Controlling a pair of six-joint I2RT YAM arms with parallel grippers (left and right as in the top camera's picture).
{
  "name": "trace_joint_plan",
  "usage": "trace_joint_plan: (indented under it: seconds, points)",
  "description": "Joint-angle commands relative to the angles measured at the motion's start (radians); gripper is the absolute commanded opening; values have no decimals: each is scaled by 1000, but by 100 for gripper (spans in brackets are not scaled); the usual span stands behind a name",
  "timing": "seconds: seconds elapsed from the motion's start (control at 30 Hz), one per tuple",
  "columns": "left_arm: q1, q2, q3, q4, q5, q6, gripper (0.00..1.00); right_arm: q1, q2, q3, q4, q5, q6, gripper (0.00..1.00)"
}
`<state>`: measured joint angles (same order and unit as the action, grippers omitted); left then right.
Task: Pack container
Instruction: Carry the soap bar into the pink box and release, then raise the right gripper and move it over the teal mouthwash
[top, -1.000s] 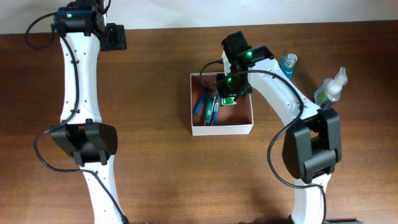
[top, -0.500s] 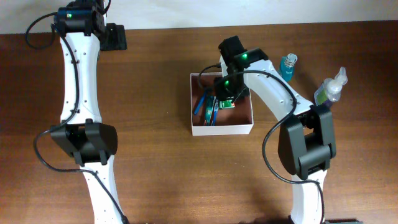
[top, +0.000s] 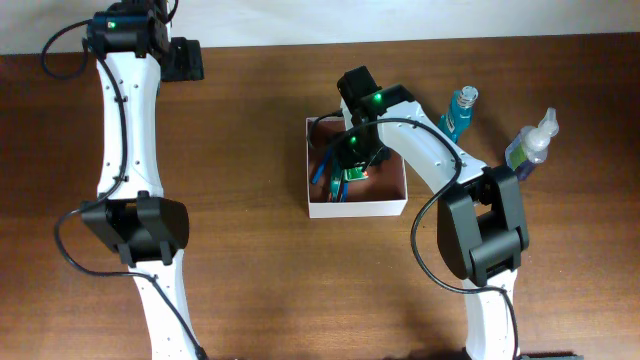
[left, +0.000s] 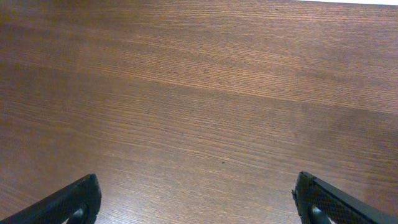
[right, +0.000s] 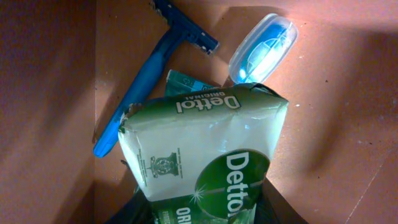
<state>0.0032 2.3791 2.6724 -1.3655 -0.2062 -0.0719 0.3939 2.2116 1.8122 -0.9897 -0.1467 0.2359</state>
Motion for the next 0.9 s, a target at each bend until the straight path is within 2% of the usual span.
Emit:
trace_joint_plan:
  seconds: [0.0,0.07,0.37,0.53,0.77,0.87]
  points:
    - [4,-4,12,1,7,5,99,4,7,15,5,29,9,39]
    - [4,-4,12,1,7,5,99,4,7,15,7,28,9,42]
    - [4,-4,12,1,7,5,99,4,7,14,12,29,9,44]
    - [4,-4,12,1,7,5,99,-4,5,31,2,27,9,50]
    - [4,-4,12,1,7,5,99,-37,-14,238,-126,28,-3,56]
    - [4,-4,12,1,7,5,99,-57,-23,384,-217,35,-71,61]
